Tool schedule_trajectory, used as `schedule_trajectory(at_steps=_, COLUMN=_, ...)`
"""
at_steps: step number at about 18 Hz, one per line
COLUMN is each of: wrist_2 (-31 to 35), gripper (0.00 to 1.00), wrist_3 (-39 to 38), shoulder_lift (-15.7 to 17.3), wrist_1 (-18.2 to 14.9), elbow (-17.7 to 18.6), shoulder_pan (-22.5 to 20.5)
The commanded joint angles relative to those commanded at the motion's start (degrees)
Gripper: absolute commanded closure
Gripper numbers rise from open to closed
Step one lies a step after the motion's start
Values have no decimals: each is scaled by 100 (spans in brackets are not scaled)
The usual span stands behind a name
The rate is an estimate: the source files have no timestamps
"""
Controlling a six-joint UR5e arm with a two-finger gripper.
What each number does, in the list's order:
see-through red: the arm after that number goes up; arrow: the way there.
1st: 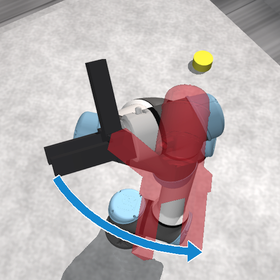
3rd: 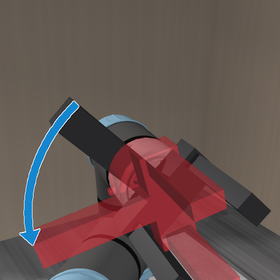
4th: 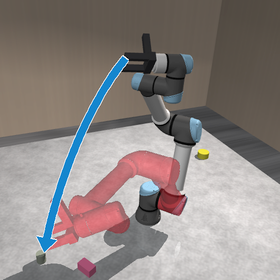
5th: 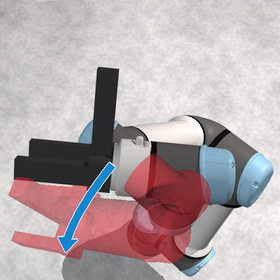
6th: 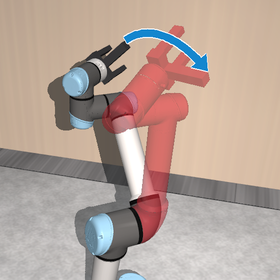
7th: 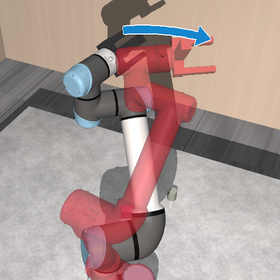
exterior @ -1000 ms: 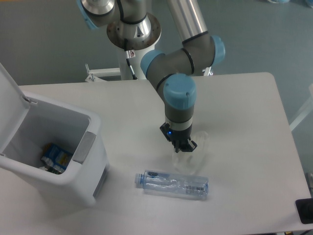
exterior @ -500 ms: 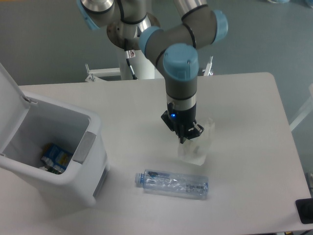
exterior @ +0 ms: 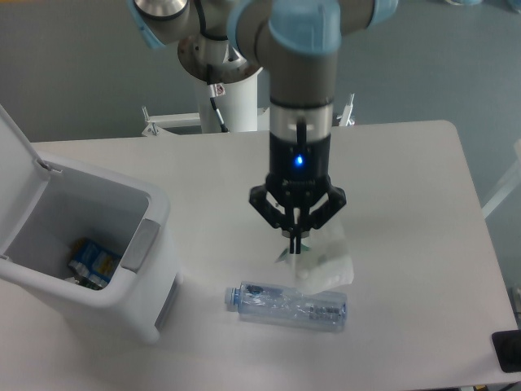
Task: Place the trash in the trash can
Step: 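Carry the bag over the white bin and open the gripper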
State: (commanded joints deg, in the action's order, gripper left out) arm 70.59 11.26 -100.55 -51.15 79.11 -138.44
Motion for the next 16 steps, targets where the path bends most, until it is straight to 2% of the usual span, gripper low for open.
schedule_trajectory(at_steps=1, wrist_2=-97, gripper=100, wrist_3=-106, shoulder_lift=17, wrist_1=0, elbow=-79, shoulder_pan=140)
schedule_trajectory(at_steps=5, wrist_2=-107, gripper=100, wrist_3=-256, shoulder_lift=298, wrist_1=-17, elbow=-10, shoulder_pan=720)
schedule_trajectory(at_steps=10, wrist_2=-80, gripper=100, wrist_3=-291, shoulder_lift=588, wrist_1=-18, elbow=297, shoulder_pan=1573)
schedule_trajectory(at_steps=14, wrist_2=-80, gripper=99, wrist_3=-265, shoulder_lift=694, wrist_1=-18, elbow=588, shoulder_pan=1890)
schedule_trajectory(at_steps=16, wrist_2=-89, gripper=92, wrist_3=-248, shoulder_lift=686, wrist_1=-17, elbow=588, shoulder_pan=1908)
